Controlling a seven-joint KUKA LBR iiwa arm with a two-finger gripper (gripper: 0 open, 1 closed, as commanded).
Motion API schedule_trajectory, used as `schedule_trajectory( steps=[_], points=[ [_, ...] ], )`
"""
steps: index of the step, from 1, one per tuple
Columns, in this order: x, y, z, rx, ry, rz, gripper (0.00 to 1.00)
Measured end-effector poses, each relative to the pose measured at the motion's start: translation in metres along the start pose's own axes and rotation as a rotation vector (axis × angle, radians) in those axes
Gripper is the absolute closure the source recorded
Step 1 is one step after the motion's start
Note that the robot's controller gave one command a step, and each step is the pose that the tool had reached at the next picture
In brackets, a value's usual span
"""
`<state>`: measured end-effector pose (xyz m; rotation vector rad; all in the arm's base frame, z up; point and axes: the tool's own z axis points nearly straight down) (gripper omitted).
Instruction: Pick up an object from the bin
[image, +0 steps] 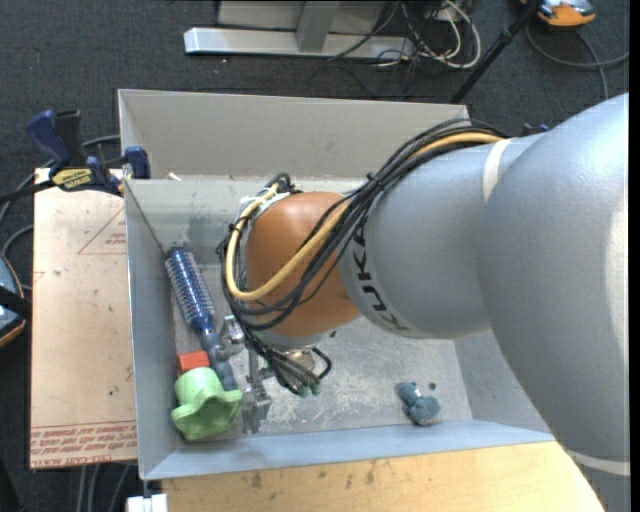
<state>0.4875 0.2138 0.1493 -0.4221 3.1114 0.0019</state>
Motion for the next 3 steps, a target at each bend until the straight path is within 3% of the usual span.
schedule_trajectory(
  steps=[1,2,3],
  points=[
    [-0.011,0.031,0.047,-0.001,0.001,0.014,0.0],
    [-0.011,0.03,0.048,0.0,0.001,0.015,1.0],
    [-0.014,0.025,-0.081,-0.001,-0.009,-0.055,1.0]
  ],
)
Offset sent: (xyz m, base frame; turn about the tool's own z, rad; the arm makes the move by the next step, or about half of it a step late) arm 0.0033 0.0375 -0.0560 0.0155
